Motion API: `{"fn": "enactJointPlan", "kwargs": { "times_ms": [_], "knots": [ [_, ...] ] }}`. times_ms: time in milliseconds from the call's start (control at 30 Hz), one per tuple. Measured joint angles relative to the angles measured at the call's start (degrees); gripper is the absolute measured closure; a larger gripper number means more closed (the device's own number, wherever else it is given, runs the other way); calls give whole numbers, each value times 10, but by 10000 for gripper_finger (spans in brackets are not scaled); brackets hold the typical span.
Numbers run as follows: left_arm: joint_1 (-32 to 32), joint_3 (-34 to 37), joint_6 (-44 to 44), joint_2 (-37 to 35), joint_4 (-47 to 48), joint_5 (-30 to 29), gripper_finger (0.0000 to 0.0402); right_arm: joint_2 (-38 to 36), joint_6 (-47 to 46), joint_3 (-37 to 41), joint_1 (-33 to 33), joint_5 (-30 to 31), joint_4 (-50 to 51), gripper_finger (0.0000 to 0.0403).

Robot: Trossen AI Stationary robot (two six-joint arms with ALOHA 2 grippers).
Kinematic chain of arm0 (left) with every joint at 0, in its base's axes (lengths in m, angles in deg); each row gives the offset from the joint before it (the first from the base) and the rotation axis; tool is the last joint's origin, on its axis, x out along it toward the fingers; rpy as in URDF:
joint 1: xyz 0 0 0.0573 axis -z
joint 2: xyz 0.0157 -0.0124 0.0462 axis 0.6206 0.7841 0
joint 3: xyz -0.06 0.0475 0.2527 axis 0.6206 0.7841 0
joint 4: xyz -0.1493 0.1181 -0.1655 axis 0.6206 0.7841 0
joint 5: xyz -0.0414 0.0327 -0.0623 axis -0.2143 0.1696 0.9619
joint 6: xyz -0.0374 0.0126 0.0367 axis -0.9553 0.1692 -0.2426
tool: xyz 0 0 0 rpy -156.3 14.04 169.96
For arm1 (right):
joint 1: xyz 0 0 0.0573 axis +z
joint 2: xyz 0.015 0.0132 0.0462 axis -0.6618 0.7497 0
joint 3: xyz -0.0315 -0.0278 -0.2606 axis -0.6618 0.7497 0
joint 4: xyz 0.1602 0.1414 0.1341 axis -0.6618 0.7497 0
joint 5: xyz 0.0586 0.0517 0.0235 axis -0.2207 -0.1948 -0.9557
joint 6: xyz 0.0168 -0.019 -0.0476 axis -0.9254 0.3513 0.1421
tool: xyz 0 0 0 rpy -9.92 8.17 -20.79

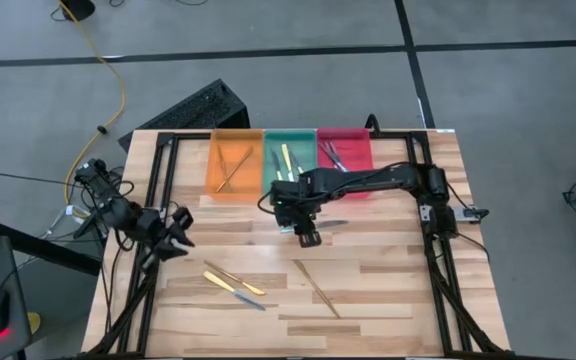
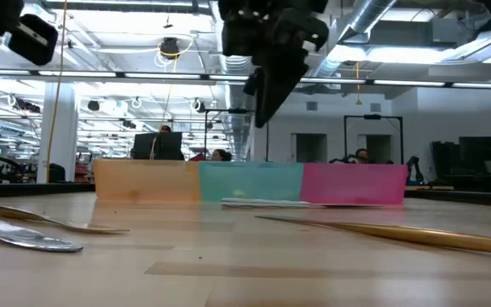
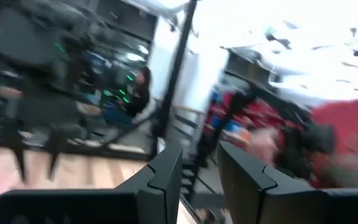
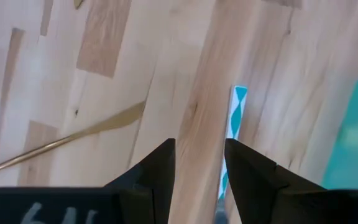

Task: Sort silverware by color (type)
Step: Put the gold table knife into the orange bin

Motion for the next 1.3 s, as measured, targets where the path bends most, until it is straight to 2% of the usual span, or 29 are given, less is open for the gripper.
{"fn": "enactJointPlan", "kwargs": {
  "times_ms": [67, 133, 200, 267, 367, 467, 533, 667, 867, 1033, 1167, 1300],
  "knots": [
    [0, 0, -21, 0, 21, 8, 312, -20, -25, 36, 4, 1, -11, 241],
    [0, 1, -52, 1, 22, -14, 312, -49, -64, 88, 13, 1, -26, 241],
    [0, 1, -83, 0, 17, -42, 312, -82, -112, 147, 30, 1, -66, 241],
    [0, 1, -99, 0, 21, -43, 312, -120, -157, 213, 53, 9, -126, 241],
    [0, 1, -99, 0, 42, -22, 312, -174, -233, 305, 94, 52, -261, 241],
    [0, 1, -101, 1, 60, -26, 312, -206, -301, 379, 136, 113, -384, 241],
    [0, 1, -103, 0, 62, -38, 312, -215, -344, 411, 161, 162, -432, 241],
    [0, 1, -103, 0, 58, -64, 312, -218, -406, 428, 203, 252, -454, 241],
    [0, 1, -104, 0, 58, -69, 312, -217, -448, 427, 236, 333, -466, 241],
    [0, 1, -104, 0, 61, -96, 312, -208, -542, 440, 262, 434, -463, 241],
    [0, 1, -90, 0, 63, -145, 312, -184, -612, 453, 296, 476, -461, 241],
    [0, 1, -76, 1, 67, -190, 312, -148, -650, 453, 332, 486, -473, 241]
  ]
}}
